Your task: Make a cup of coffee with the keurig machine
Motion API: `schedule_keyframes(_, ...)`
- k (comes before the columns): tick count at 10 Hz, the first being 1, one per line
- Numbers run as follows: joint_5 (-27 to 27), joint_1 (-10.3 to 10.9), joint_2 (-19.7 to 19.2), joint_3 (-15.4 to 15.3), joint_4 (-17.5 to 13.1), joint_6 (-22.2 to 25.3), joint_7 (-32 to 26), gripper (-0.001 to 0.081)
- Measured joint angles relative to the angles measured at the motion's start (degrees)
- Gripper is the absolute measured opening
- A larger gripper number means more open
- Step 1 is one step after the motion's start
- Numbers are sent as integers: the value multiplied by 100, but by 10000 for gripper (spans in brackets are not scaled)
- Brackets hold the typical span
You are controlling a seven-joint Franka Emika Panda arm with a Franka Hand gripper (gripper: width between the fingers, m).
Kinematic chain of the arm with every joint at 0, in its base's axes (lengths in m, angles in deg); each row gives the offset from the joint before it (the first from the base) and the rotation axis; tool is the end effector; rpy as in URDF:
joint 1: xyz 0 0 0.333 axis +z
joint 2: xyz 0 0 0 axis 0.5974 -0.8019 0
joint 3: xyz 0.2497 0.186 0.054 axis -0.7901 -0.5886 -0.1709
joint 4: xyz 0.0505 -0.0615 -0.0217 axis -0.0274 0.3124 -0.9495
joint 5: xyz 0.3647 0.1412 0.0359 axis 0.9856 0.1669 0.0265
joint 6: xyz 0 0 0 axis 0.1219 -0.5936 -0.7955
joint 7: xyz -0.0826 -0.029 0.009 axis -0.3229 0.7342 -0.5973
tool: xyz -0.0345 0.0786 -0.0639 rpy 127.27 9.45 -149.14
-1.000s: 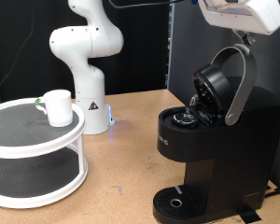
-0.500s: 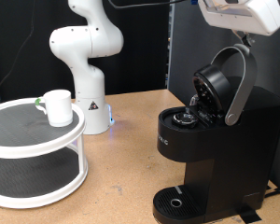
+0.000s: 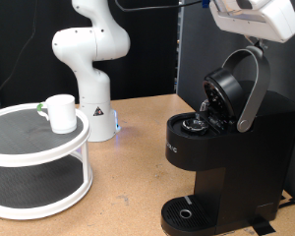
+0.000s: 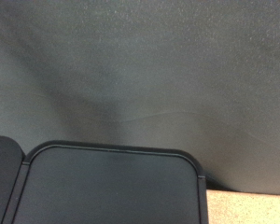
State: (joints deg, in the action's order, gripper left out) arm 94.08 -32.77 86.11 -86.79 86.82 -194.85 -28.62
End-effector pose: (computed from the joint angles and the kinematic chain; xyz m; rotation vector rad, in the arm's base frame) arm 0.5134 0.1886 0.5241 -2.3516 -1.0550 -0.3886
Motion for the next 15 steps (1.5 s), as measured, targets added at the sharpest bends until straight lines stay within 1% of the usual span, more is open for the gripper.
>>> schedule_keyframes(3,-117,-27,31,22,-1,40,0,5)
schedule_keyframes(7,-282,-179,125,178,-57,522,-37,5)
schedule_keyframes(10,-437,-274,190,288,-59,762,-57,5)
schedule_keyframes(15,-811,-438,209,371,-68,923,-21,5)
